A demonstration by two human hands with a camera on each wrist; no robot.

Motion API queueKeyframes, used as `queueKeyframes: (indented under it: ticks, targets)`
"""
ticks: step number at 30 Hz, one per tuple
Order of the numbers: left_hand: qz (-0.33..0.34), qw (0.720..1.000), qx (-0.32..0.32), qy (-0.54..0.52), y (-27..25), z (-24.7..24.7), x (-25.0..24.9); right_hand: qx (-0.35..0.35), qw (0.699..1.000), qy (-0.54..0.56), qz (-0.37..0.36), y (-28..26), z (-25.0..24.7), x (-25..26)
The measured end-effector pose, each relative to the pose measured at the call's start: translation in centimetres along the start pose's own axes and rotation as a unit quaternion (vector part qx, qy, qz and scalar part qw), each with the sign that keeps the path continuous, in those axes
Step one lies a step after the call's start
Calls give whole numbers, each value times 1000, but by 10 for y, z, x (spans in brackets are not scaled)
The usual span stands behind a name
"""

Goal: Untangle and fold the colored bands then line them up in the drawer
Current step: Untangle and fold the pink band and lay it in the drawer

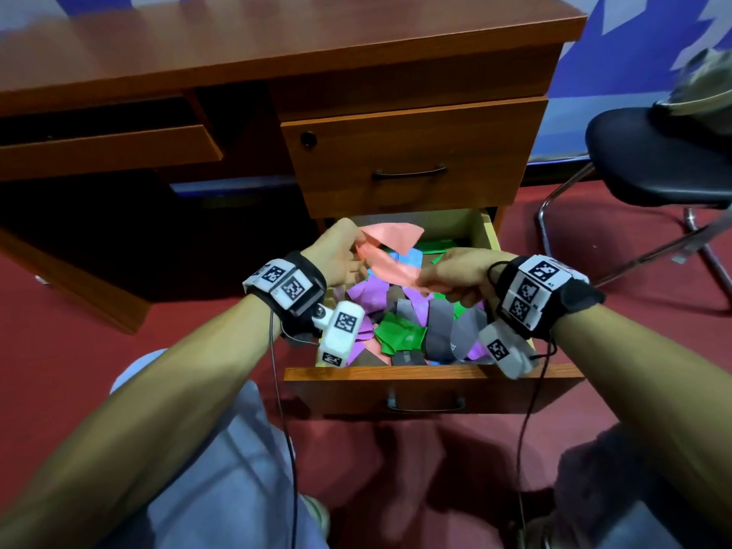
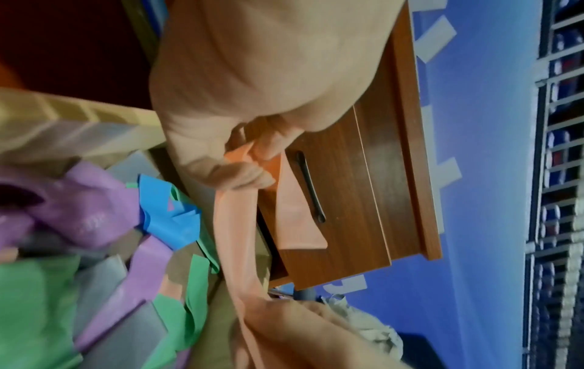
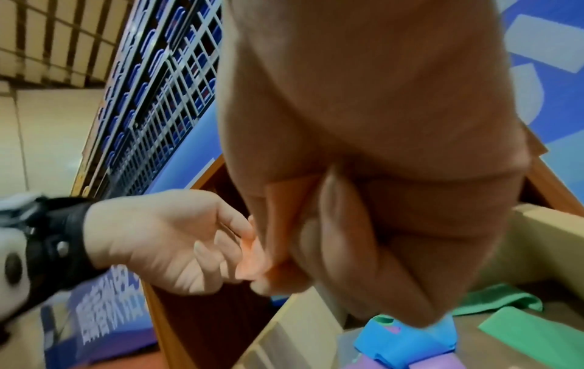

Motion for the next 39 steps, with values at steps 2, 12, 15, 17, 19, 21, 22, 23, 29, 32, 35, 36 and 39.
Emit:
queueKeyframes:
  ticks: [2, 12, 15, 17, 19, 21, 22, 23, 29, 32, 35, 36, 39]
  targets:
    - [-3, 1000, 14, 26, 0, 4, 4, 45, 999, -13, 15, -2, 5, -2]
    - [18, 997, -71, 2, 2, -1, 5, -150, 956, 223, -121, -3, -45, 13]
    - [8, 996, -19, 85, -6, 13, 6, -175, 928, 271, -188, -6, -51, 21]
    - [96, 976, -30, 191, -5, 16, -1, -171, 935, 209, -229, -10, -48, 29]
    - [219, 925, -33, 309, -8, 20, -13, -142, 947, 107, -267, -14, -42, 38]
    - [311, 885, 23, 345, -15, 30, -19, -102, 950, 22, -295, -17, -36, 45]
    - [326, 884, 65, 329, -18, 35, -19, -90, 948, -4, -305, -20, -35, 48]
    - [331, 886, 91, 312, -20, 39, -18, -86, 946, -24, -313, -22, -34, 49]
    - [357, 877, 72, 312, -17, 39, -19, -123, 939, 20, -321, -26, -52, 47]
    - [368, 867, 40, 334, -19, 37, -19, -90, 936, 143, -308, -25, -53, 45]
    - [366, 855, 27, 366, -23, 39, -18, -69, 931, 188, -306, -24, -46, 45]
    - [360, 853, 34, 376, -24, 40, -18, -71, 931, 183, -307, -24, -42, 46]
    - [355, 862, 40, 359, -29, 41, -19, -98, 932, 171, -304, -21, -39, 47]
Point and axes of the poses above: each hand's wrist, its own y-axis towards the middle knuckle, its own z-axis out of the palm, x = y × z, the point moved 5 cm from there along y, towards the middle knuckle, and after that the axes turned 5 degrees about y, right-handed, at the moved point
